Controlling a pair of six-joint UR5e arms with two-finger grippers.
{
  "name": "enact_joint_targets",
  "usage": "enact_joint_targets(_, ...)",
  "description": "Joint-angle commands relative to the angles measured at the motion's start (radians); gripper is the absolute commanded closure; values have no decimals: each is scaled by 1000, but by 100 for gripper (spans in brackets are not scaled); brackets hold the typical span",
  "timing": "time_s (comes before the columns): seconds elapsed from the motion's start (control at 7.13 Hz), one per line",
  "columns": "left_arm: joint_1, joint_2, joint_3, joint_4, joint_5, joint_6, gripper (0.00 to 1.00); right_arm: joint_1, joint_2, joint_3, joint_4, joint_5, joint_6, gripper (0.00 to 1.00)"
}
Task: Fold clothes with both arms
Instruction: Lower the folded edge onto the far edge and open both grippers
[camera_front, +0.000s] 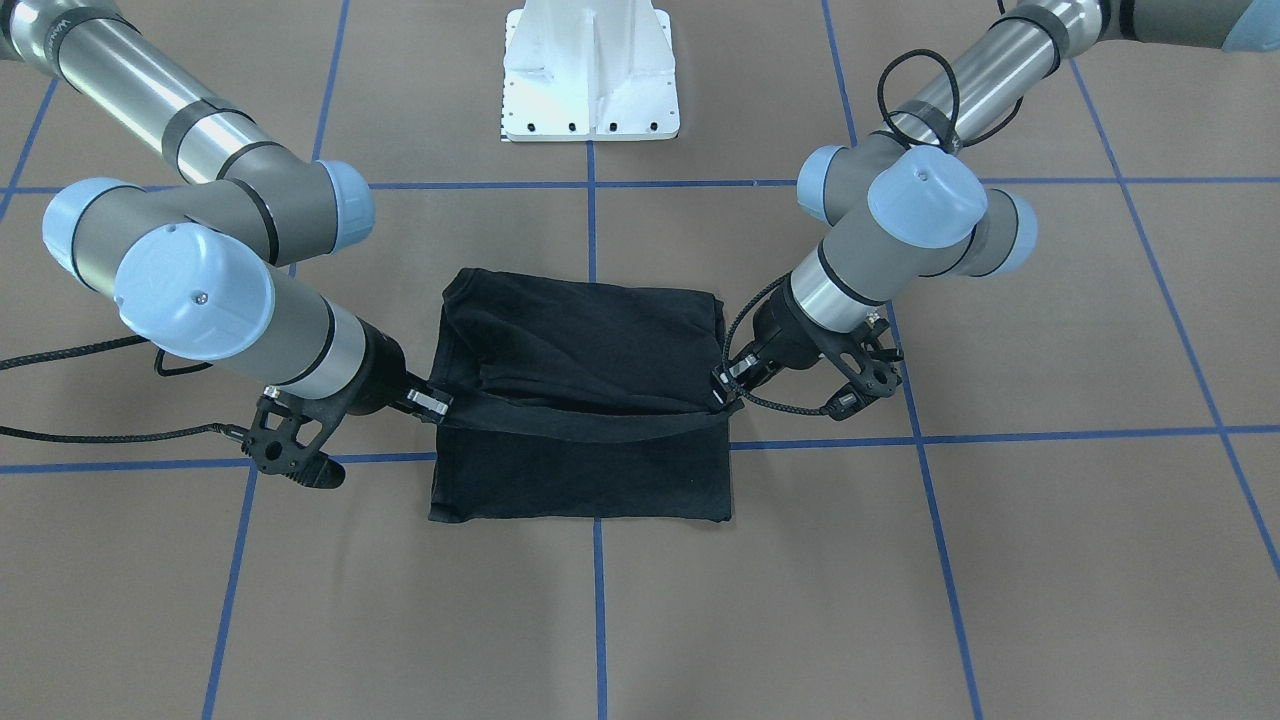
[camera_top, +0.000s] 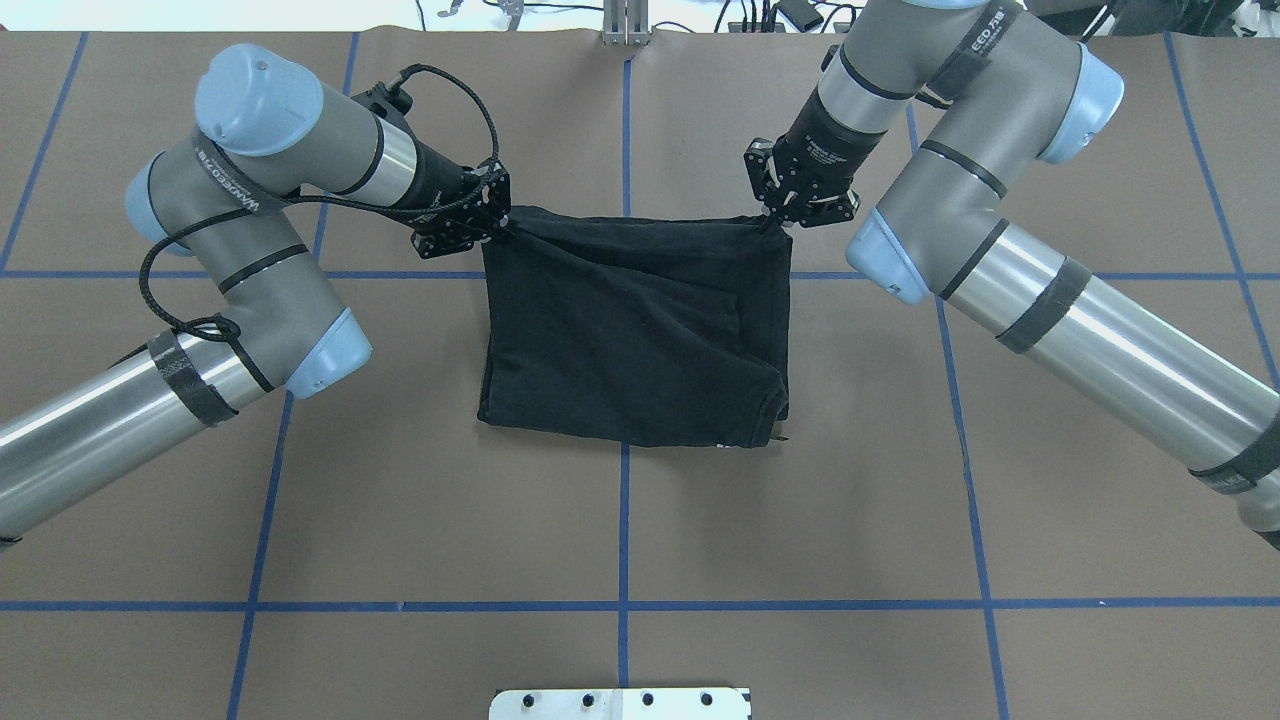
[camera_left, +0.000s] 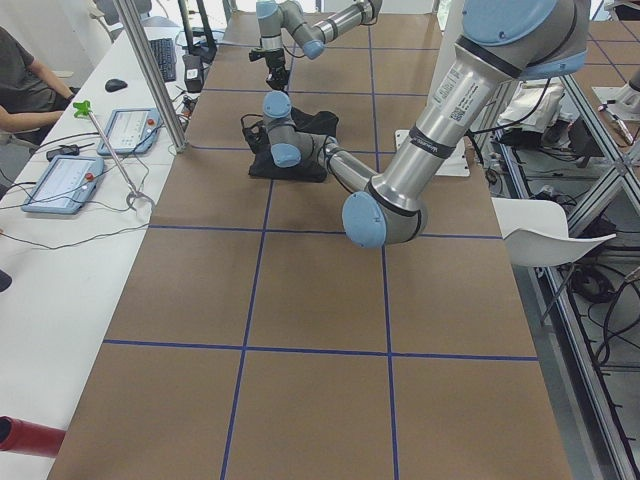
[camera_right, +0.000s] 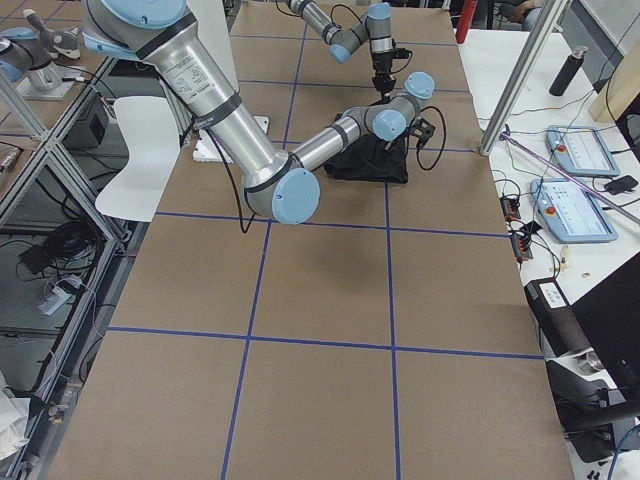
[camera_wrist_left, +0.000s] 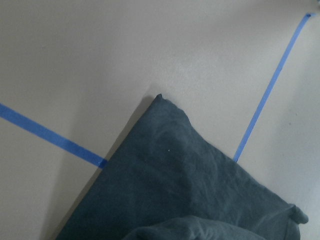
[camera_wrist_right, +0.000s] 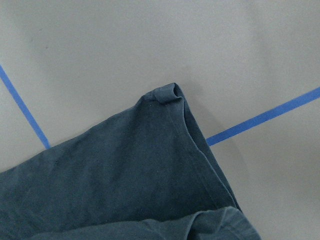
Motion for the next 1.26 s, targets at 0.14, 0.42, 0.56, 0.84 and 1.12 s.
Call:
enact_joint_targets(0.14, -32, -7, 47, -2, 2, 3, 100, 0, 20, -47, 0, -20, 1, 100)
enact_joint_targets(0.42, -33, -19, 81, -40, 8, -2, 100, 1, 19, -56, 0, -28, 1, 100)
enact_joint_targets(0.56, -33, -42, 96, -40, 8, -5, 100, 1, 23, -55, 0, -28, 5, 100)
enact_joint_targets(0.84, -29, -70, 104, -39, 8, -6, 100, 1, 31, -55, 0, -28, 6, 100)
enact_joint_targets(1.12, -27, -111, 145, -37, 9, -6, 100, 1, 34, -55, 0, -27, 2, 90)
